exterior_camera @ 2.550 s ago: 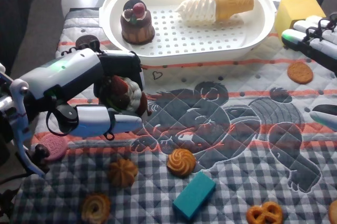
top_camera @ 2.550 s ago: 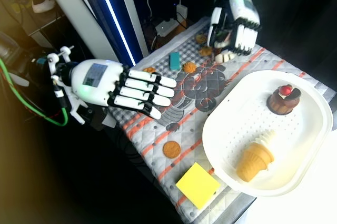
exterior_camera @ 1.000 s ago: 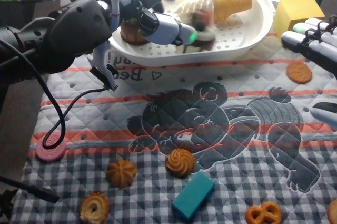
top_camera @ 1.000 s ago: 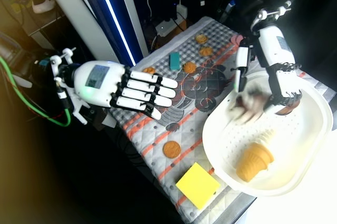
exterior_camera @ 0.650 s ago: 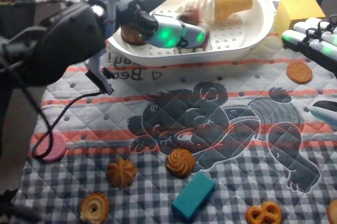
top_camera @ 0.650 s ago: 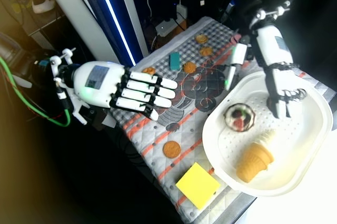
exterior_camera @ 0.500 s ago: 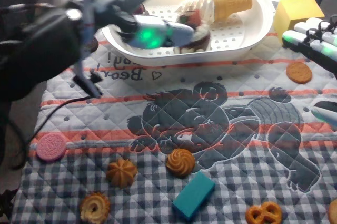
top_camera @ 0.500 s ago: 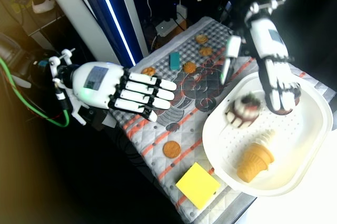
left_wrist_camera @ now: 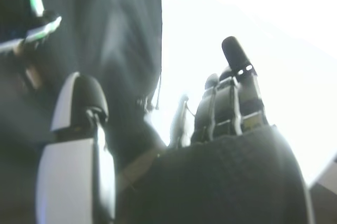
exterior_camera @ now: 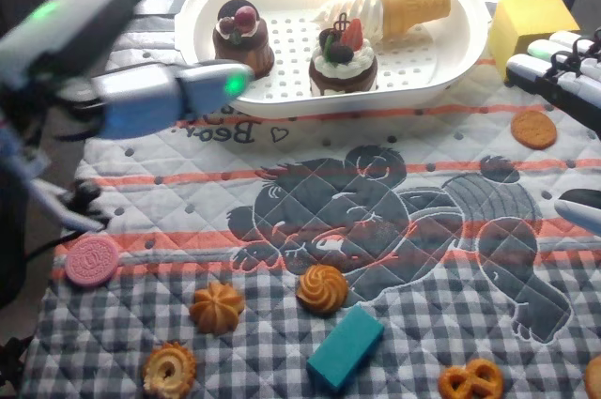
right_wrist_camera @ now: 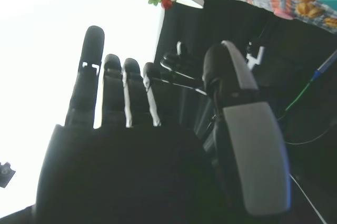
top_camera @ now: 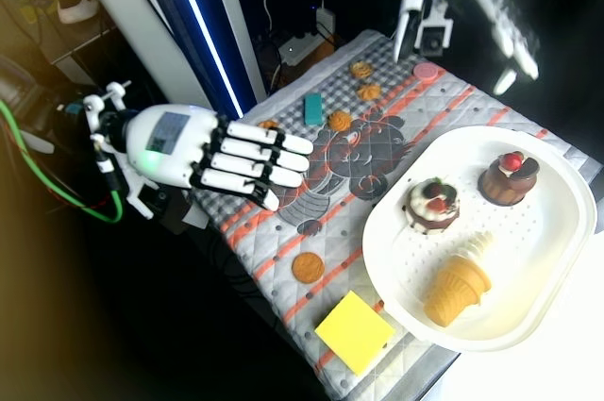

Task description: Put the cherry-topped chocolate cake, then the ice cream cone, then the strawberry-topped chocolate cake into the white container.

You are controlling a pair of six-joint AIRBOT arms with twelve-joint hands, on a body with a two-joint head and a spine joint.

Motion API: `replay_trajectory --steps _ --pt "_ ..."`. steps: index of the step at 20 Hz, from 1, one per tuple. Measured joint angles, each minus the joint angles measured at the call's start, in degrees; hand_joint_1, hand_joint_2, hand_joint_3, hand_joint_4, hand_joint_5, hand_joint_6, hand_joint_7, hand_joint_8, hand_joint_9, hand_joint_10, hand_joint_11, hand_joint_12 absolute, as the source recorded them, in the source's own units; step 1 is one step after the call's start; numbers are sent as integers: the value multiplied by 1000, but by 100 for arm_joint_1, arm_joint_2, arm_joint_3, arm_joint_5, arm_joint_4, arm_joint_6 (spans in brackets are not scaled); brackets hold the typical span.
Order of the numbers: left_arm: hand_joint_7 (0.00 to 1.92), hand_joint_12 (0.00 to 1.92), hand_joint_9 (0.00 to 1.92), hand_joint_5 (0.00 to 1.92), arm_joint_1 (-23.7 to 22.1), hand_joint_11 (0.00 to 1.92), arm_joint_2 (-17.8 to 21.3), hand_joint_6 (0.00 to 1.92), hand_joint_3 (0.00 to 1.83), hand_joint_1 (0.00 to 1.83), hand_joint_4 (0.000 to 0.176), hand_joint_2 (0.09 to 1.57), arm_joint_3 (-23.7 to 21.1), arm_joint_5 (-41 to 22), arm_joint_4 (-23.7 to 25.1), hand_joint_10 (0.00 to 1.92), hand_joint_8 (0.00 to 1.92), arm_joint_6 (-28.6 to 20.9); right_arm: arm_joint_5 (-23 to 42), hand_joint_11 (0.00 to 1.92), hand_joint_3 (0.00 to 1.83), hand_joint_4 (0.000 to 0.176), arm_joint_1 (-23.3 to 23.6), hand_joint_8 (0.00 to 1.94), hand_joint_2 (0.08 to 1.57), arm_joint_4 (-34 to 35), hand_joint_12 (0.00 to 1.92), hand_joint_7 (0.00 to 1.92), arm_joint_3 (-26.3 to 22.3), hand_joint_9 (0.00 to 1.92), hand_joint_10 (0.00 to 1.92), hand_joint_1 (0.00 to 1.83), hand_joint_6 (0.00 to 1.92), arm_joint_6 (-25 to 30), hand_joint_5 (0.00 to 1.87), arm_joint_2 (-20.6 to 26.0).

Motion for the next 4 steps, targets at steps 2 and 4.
replay_trajectory --steps 2,4 --pt "15 674 53 0 428 0 157 0 13 802 176 1180 -142 -505 -85 10 3 -382 120 0 0 0 0 0 1276 -22 838 0 -17 5 2 693 0 2 0 35" --pt "16 678 54 0 767 0 284 0 10 760 176 1187 -374 -951 -142 9 2 -439 251 0 0 0 0 0 1271 -17 1043 0 -66 13 9 707 0 2 0 94"
